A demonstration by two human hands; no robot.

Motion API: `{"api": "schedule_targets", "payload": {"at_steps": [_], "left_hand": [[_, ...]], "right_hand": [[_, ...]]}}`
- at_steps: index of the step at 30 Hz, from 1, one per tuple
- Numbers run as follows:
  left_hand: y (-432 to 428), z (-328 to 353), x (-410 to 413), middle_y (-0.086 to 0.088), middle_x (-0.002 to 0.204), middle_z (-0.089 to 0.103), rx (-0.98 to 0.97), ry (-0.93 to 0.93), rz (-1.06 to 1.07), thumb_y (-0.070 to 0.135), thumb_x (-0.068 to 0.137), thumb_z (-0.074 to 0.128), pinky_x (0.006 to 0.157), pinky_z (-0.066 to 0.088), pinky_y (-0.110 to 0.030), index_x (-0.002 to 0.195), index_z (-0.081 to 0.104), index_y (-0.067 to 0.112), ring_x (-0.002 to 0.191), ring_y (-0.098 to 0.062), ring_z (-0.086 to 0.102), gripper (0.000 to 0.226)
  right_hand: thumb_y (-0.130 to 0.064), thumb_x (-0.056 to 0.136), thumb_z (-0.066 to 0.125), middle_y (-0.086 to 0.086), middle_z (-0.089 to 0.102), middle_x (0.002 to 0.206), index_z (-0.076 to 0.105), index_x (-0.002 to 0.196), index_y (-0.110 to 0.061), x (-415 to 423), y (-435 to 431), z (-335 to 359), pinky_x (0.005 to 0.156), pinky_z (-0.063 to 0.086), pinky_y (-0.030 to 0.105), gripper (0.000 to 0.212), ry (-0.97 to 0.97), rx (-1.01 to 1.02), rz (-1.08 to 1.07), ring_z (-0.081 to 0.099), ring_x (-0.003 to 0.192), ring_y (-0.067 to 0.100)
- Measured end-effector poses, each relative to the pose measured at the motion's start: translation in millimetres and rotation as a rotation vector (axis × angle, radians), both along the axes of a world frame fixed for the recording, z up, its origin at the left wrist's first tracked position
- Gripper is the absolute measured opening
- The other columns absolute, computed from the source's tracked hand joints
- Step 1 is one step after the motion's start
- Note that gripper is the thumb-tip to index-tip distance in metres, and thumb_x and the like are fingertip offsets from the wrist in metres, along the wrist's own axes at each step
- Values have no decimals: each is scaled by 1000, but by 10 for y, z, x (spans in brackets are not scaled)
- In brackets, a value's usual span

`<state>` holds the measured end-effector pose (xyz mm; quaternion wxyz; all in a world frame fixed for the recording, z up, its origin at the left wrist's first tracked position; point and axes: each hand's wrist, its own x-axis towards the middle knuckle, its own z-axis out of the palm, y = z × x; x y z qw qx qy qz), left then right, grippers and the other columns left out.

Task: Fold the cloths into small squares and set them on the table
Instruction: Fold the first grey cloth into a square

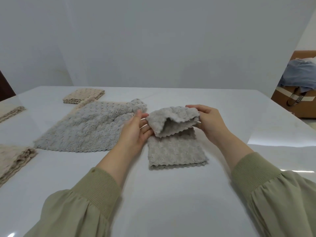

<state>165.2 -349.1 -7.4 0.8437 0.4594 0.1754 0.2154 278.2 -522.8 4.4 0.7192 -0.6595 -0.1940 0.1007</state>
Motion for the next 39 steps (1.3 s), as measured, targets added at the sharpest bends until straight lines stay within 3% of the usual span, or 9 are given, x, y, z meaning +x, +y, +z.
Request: {"api": "schedule_targets", "payload": {"at_steps": [5,8,12,15,20,24,28,34,39], "left_hand": [[-23,3,-52,-10,91,62,121,137,-85,25,95,54,56,57,-26,113,49,10,66,-18,65,24],[-33,9,-103,-11,96,61,174,199,-95,9,90,60,51,55,-24,126,42,15,67,-19,63,41],[-18,52,-181,-11,94,63,164,232,-83,-8,89,52,48,53,-19,129,44,17,69,-18,62,47],[-7,91,-265,-12,95,64,191,266,-126,-9,91,48,47,53,-18,130,44,15,66,-17,61,46],[-20,113,-395,-15,95,63,233,292,-194,-12,88,50,44,51,-18,127,47,14,49,-11,62,47],[-35,100,-501,-12,86,59,310,276,-250,-13,87,50,45,51,-19,126,48,14,49,-11,59,48],[-28,70,-555,-7,78,58,460,320,-256,-16,85,52,49,53,-21,124,49,17,52,-12,59,51],[-39,49,-546,-13,85,57,542,357,-241,-16,83,54,50,54,-22,128,48,17,66,-20,59,56],[-62,5,-544,-6,75,57,794,415,-199,-10,81,61,51,51,-26,133,45,18,54,-14,59,62]], "right_hand": [[-19,93,49,9,66,79,67,88,-7,-66,-6,-128,59,52,29,22,319,149,38,62,67,21],[-21,91,58,13,69,82,66,91,-6,-122,-64,-113,69,55,34,17,350,200,48,67,74,25],[1,86,61,15,65,82,67,91,-6,-271,-89,-129,71,55,32,11,232,156,-18,63,72,25],[-1,83,65,11,62,78,70,85,-14,-373,-96,-146,73,48,34,14,119,10,-85,56,72,24],[-4,80,67,-2,50,61,68,79,-20,-533,-173,-180,61,39,24,16,-47,-228,-167,45,58,12],[-5,80,67,2,55,68,69,81,-20,-612,-269,-151,62,41,22,15,-81,-269,-166,49,61,13],[-9,82,66,-1,51,70,70,87,-18,-641,-309,-175,52,34,10,12,-152,-348,-159,43,56,8],[-11,83,66,0,59,87,70,91,-18,-654,-293,-200,53,36,1,12,-229,-453,-166,51,65,7],[-9,84,62,-1,60,89,69,93,-18,-667,-278,-203,46,37,4,14,-243,-489,-146,51,53,8]]}}
